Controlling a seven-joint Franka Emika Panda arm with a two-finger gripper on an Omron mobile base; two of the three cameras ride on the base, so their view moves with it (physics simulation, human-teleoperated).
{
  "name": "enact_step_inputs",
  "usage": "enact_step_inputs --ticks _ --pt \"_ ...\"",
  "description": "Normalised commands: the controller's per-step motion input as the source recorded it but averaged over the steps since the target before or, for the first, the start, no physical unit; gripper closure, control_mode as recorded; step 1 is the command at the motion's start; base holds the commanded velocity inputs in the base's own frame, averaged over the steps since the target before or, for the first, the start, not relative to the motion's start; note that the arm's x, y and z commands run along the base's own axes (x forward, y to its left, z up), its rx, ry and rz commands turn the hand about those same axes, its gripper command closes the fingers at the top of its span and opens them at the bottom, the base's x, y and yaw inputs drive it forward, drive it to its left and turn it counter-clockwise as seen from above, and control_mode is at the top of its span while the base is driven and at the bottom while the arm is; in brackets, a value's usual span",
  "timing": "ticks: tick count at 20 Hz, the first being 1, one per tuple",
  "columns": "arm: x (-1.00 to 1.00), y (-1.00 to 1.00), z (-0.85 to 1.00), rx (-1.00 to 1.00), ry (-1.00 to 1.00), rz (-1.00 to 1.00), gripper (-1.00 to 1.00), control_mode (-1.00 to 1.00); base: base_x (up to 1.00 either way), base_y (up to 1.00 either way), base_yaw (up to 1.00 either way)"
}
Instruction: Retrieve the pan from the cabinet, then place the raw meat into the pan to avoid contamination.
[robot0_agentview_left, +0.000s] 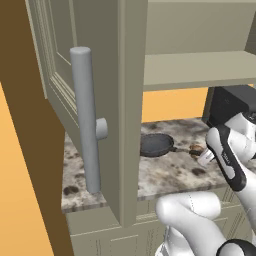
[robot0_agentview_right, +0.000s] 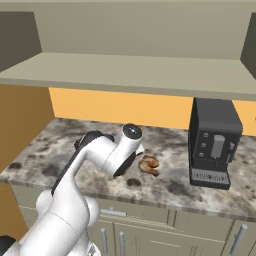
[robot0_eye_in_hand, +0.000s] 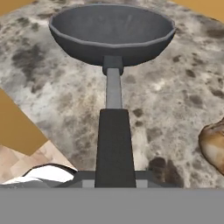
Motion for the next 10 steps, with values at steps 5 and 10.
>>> enact_step_inputs --ticks 5,10 --pt "0.34 0.02 -0.48 0.01 0.05 0.04 1.00 -1.00 0.00 0.00 0.00" --pt "0.37 0.08 -0.38 0.00 0.00 0.05 1.00 -1.00 0.00 0.00 0.00"
